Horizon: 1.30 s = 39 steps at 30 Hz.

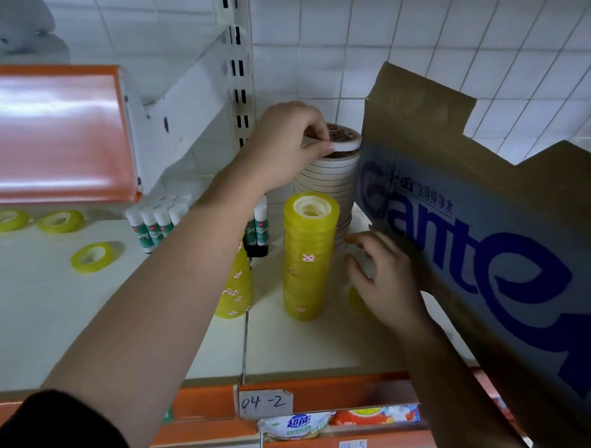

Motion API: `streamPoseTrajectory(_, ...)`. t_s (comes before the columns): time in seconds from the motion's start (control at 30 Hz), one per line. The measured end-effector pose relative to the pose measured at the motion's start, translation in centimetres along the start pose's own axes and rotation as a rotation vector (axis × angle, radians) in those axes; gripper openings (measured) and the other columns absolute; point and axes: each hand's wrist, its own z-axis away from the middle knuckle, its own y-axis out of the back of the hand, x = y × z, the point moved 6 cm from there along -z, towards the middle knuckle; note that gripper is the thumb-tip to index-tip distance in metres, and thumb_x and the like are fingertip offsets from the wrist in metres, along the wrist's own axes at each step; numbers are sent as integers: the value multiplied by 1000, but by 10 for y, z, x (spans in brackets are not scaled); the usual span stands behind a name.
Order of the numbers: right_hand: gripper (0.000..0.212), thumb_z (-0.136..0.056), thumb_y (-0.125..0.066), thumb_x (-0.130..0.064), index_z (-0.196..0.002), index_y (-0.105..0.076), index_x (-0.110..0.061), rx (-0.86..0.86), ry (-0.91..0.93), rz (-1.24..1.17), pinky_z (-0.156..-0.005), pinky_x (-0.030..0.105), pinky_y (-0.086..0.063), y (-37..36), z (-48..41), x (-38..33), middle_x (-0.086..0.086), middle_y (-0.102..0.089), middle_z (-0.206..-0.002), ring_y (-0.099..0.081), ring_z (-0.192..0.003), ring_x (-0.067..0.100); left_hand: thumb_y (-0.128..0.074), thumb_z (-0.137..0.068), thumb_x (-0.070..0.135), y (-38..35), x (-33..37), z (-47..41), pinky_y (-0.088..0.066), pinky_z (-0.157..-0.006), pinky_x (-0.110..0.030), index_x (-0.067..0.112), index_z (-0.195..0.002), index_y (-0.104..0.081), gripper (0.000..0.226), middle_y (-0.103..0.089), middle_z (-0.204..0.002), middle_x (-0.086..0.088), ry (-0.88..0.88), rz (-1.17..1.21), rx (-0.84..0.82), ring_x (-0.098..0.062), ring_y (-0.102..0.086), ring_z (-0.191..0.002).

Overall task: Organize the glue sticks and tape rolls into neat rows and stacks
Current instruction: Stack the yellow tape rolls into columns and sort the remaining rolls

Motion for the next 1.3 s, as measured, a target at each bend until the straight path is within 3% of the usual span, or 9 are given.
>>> streamPoseTrajectory(0.23,19,-89,-63,-7,-107,-66,-10,-4,-41,8,-85,23,-44,-2,2,6,0,-63,-106,-56,-99,10,-76,-82,24,-2,-2,1,-44,-80,-28,13,-89,-71,13,-66,-95,0,38,39,-42,-15,-59,-91)
streamPoseTrajectory(0.4,18,-88,-64,-6,-105,-68,-10,5,-58,21,-83,27,-46,-1,3,8,0,-64,-104,-59,-96,14,-77,-81,25,-1,-3,5,-47,-85,-31,13,-92,-73,17,-69,-96,-1,49,15,-103,-15,-62,-93)
streamPoseTrajectory(0.63,18,-88,-63,-5,-105,-68,-9,-4,-68,39,-81,16,-38,-1,3,8,1,-65,-102,-58,-94,12,-77,-82,28,1,-2,4,-37,-74,-21,16,-96,-75,18,-62,-93,5,65,-10,-92,-8,-56,-90)
streamPoseTrajectory(0.87,18,-89,-63,-6,-106,-68,-9,-17,-70,40,-82,20,-41,-1,3,8,1,-66,-103,-55,-94,7,-75,-84,28,0,-1,4,-36,-75,-23,15,-100,-74,21,-57,-94,5,29,-39,-114,-10,-54,-90)
streamPoseTrajectory(1.03,18,-89,-63,-7,-105,-68,-9,-15,-66,41,-84,19,-42,-2,3,9,0,-66,-103,-57,-95,7,-76,-82,27,1,1,5,-46,-79,-29,17,-92,-74,14,-60,-93,2,12,-42,-92,-14,-58,-90)
streamPoseTrajectory(1.3,18,-89,-62,-6,-105,-69,-9,-1,-59,58,-83,2,-32,-1,4,10,-1,-66,-102,-50,-94,-2,-79,-78,35,0,-3,4,-46,-81,-26,19,-92,-74,22,-61,-92,6,52,1,-78,-10,-59,-91)
